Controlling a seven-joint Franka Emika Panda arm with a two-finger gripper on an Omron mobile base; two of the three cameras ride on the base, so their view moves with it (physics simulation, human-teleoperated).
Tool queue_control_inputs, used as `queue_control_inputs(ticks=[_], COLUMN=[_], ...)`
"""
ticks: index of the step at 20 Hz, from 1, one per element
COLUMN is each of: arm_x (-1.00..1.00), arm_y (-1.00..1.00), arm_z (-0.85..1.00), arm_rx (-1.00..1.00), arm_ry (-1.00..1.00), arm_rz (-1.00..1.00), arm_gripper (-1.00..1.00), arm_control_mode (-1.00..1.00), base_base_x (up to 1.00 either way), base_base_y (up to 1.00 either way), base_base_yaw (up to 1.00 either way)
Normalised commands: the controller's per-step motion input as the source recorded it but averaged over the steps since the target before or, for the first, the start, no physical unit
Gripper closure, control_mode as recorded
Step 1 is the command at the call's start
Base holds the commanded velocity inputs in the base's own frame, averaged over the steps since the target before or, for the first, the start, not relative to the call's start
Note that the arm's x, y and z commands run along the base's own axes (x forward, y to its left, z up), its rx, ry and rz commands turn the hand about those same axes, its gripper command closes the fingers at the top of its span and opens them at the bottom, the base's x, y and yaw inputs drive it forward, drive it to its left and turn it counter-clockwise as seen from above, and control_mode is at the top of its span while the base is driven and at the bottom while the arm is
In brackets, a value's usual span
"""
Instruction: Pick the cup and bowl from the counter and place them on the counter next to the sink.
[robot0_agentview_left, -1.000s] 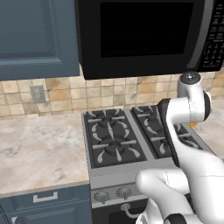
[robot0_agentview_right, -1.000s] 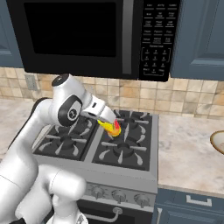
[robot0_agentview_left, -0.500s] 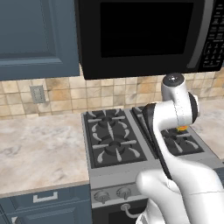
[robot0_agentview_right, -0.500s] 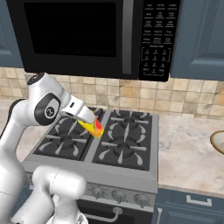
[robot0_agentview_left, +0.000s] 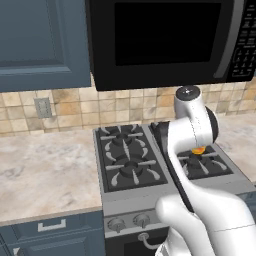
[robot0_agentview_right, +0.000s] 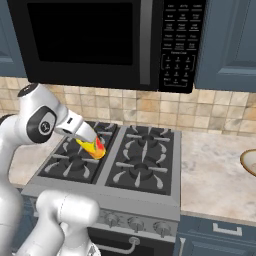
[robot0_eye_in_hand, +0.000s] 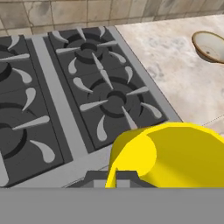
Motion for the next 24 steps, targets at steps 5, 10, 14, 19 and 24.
queue_control_inputs(ticks=[5, 10, 14, 19, 24], arm_x=[-0.03, 0.0, 0.0, 0.0, 0.0], arm_y=[0.0, 0.0, 0.0, 0.0, 0.0], arm_z=[0.0, 0.0, 0.0, 0.0, 0.0], arm_rx=[0.03, 0.0, 0.0, 0.0, 0.0], arm_ry=[0.01, 0.0, 0.0, 0.0, 0.0], arm_rz=[0.05, 0.0, 0.0, 0.0, 0.0], arm_gripper=[1.0, 1.0, 1.0, 1.0, 1.0], arm_control_mode=[-1.0, -1.0, -1.0, 1.0, 1.0], base_base_x=[0.0, 0.0, 0.0, 0.0, 0.0], base_base_y=[0.0, 0.0, 0.0, 0.0, 0.0], base_base_yaw=[0.0, 0.0, 0.0, 0.0, 0.0])
